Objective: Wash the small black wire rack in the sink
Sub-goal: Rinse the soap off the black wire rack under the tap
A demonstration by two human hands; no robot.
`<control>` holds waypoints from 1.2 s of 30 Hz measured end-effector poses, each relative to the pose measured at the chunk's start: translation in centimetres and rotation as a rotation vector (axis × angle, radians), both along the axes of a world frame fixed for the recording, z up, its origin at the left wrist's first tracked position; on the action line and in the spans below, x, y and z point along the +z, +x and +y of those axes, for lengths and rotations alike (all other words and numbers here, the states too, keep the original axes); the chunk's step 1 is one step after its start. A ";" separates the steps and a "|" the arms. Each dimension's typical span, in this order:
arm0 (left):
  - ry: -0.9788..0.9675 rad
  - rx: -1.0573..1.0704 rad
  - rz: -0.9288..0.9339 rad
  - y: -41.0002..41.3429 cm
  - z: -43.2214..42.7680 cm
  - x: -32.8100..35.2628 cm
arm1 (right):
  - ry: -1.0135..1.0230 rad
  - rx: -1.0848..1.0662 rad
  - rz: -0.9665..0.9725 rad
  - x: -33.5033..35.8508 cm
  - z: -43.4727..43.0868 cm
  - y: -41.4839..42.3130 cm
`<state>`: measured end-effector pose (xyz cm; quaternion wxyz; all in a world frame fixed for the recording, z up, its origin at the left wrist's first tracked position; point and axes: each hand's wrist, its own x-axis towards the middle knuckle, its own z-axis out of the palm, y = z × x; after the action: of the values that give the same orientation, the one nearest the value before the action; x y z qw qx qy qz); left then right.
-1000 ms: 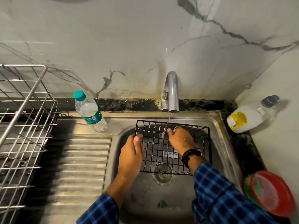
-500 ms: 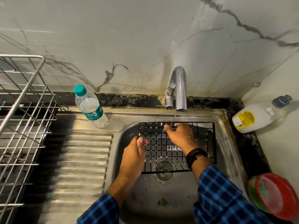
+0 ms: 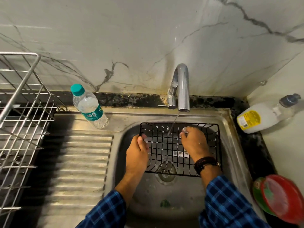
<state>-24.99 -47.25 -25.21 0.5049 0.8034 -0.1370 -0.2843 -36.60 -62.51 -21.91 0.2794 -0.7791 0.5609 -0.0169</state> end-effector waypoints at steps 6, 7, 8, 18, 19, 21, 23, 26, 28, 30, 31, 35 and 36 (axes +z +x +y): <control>0.071 -0.051 0.023 -0.9 -1.8 -0.7 | -0.065 0.028 0.172 2.6 -1.7 -1.6; 0.095 -0.066 -0.030 -1.1 -2.1 -1.1 | -0.101 0.025 0.192 2.9 -1.7 -2.0; 0.119 -0.086 -0.081 -1.3 -2.3 -1.4 | -0.125 0.015 0.196 3.1 -1.6 -2.4; -0.110 -0.292 0.371 -1.4 -2.8 -0.3 | -0.083 -0.033 0.112 2.8 -0.9 -4.4; -0.144 -0.269 0.558 -0.8 -2.7 -0.5 | -0.088 -0.031 0.094 2.9 -0.9 -4.2; -0.135 -0.222 0.712 0.0 -2.9 -0.8 | -0.102 -0.035 0.055 3.1 -1.2 -4.0; -0.086 -0.226 0.693 0.2 -3.4 -0.7 | -0.124 -0.036 0.034 3.4 -1.5 -3.7; -0.086 -0.179 0.587 -0.4 -4.3 -0.9 | -0.143 -0.030 0.023 3.7 -1.9 -3.5; -0.152 -0.152 0.564 -0.4 -4.5 -1.8 | -0.138 -0.036 0.009 3.6 -2.2 -3.7; -0.256 -0.190 0.613 -0.1 -4.4 -2.5 | -0.136 -0.035 0.008 3.3 -2.6 -4.0; -0.268 -0.207 0.618 -0.1 -4.4 -2.6 | -0.125 -0.037 0.016 3.2 -2.6 -4.2; -0.196 -0.124 0.430 -1.0 -4.9 -2.0 | -0.049 -0.052 0.033 2.7 -2.2 -4.6; -0.197 -0.087 0.364 -1.4 -4.9 -1.7 | -0.060 -0.048 0.021 2.6 -1.9 -4.6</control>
<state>-26.34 -52.18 -26.95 0.5848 0.6789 -0.1050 -0.4315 -41.21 -64.42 -19.34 0.2495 -0.7736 0.5816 -0.0325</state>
